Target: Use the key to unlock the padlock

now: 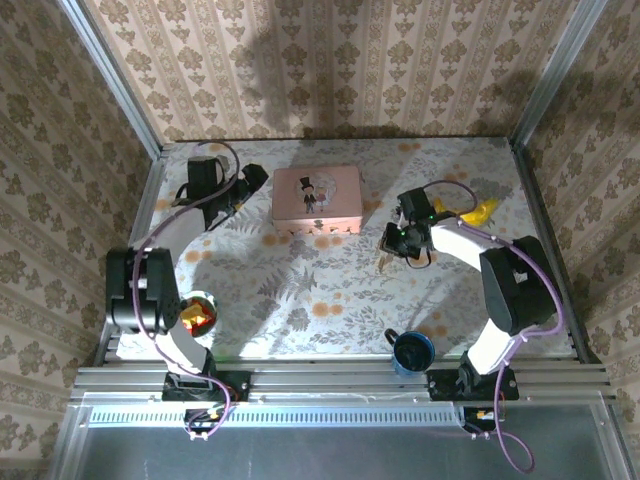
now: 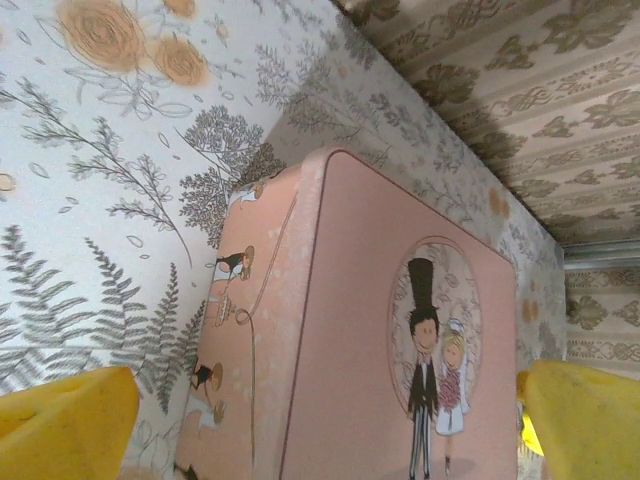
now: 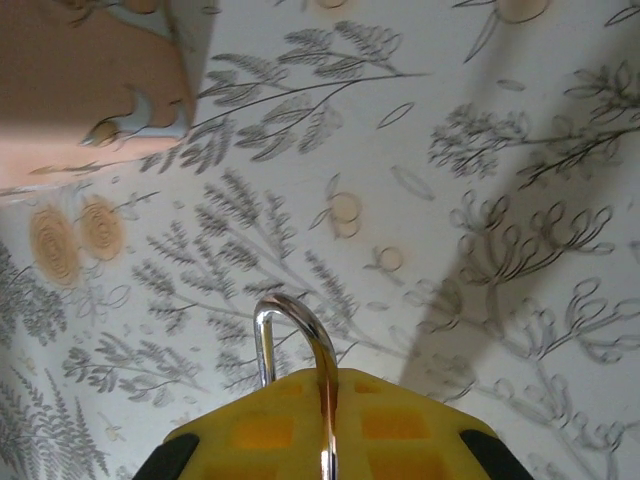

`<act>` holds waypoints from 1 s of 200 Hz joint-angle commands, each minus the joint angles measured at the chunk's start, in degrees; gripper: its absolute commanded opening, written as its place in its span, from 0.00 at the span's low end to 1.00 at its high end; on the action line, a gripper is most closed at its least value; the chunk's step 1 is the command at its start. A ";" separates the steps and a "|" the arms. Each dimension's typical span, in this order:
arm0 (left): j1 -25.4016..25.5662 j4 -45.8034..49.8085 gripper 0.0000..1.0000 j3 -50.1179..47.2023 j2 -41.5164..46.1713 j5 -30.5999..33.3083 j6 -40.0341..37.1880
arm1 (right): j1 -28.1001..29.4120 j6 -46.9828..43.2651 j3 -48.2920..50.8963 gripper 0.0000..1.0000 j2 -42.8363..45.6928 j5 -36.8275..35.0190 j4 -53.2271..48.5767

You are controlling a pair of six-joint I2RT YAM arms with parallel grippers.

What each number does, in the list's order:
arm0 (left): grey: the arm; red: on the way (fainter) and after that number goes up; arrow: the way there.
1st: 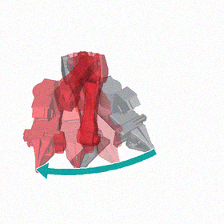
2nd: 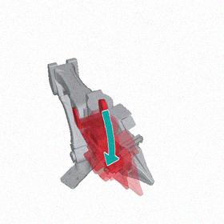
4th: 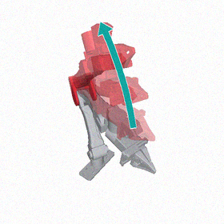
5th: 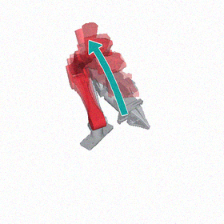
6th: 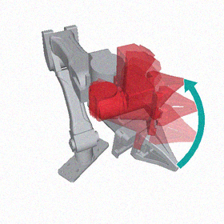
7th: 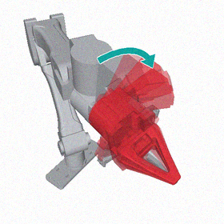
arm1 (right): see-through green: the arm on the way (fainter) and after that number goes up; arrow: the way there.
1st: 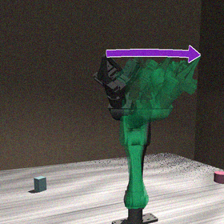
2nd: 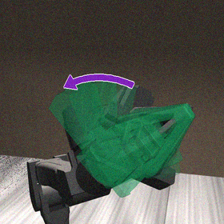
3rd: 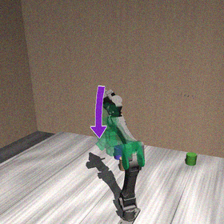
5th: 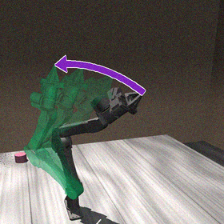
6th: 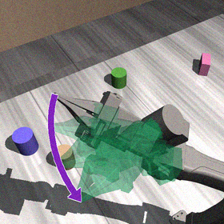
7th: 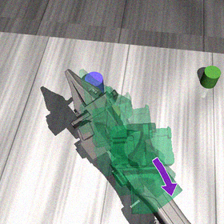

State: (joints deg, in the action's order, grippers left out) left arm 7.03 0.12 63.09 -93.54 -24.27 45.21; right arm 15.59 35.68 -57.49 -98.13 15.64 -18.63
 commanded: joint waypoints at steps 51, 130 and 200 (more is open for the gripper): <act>-3.83 8.66 1.00 -9.22 14.80 7.07 -5.21 | -3.09 -7.69 -3.85 0.16 -5.31 -0.77 -7.83; -7.73 15.97 1.00 -11.82 23.53 11.41 -11.49 | -3.06 -10.61 -3.88 0.39 5.13 -2.72 -9.84; -8.93 9.31 1.00 -21.50 34.52 16.54 -18.45 | -3.33 -13.77 4.11 0.72 25.45 -16.17 -5.53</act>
State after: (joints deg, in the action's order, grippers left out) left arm -1.30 13.26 45.04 -62.43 -9.98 31.14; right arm 12.56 23.77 -56.93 -77.45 7.07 -25.10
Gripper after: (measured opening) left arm 0.999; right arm 0.644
